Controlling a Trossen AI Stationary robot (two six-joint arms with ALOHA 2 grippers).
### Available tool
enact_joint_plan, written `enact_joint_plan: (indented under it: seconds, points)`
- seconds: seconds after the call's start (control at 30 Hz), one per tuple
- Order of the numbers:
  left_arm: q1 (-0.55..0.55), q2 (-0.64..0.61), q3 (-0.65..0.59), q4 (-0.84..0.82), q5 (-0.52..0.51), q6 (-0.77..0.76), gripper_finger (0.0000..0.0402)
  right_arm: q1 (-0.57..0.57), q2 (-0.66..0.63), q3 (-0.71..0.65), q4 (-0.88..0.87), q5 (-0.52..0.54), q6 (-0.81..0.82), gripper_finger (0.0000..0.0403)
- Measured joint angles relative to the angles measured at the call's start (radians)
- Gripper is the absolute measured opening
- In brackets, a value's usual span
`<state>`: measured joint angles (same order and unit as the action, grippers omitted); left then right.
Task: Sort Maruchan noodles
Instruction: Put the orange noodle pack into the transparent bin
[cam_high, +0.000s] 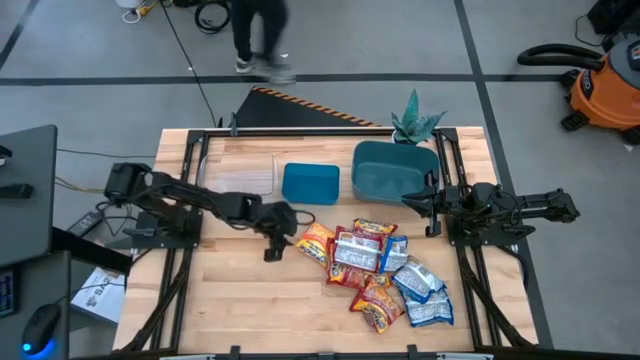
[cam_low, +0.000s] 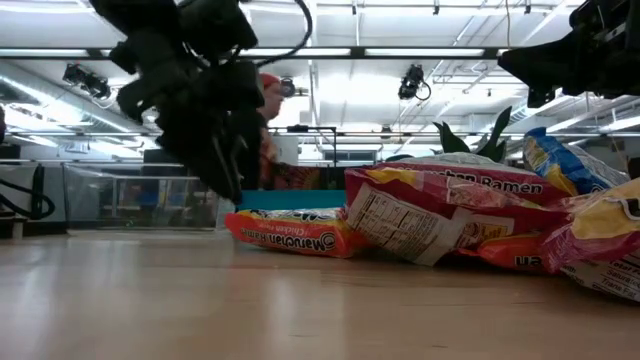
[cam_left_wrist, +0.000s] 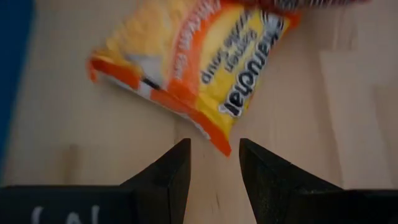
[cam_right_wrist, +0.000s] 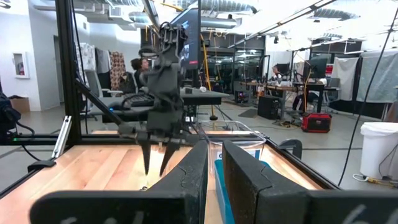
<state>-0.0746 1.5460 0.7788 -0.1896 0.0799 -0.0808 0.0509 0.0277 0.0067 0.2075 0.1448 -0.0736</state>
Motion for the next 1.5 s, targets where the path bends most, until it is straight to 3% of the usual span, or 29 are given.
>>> enact_joint_plan:
  seconds: [0.17,0.43,0.87,1.07,1.23,1.33,1.5]
  points:
    - [-0.038,0.061,0.000,0.005,-0.034,-0.035,0.0142,0.000,0.000,0.000,0.000,0.000,0.000,0.0055]
    - [-0.111,0.074,0.000,0.039,-0.196,-0.043,0.0142,0.000,0.000,0.000,0.000,0.000,0.000,0.0055]
    - [-0.159,0.150,0.001,0.118,-0.322,-0.091,0.0136,0.000,0.000,0.000,0.000,0.000,0.000,0.0055]
    - [-0.159,0.149,0.001,0.125,-0.320,-0.092,0.0104,0.000,0.000,0.000,0.000,0.000,0.000,0.0055]
    - [-0.159,0.148,0.008,0.110,-0.287,-0.099,0.0051,0.000,0.000,0.000,0.000,0.000,0.000,0.0055]
    - [-0.159,0.148,0.054,0.040,-0.278,-0.090,0.0013,0.000,0.000,0.000,0.000,0.000,0.000,0.0055]
    - [-0.158,0.148,0.169,-0.162,-0.278,-0.035,0.0010,0.000,0.000,0.000,0.000,0.000,0.000,0.0055]
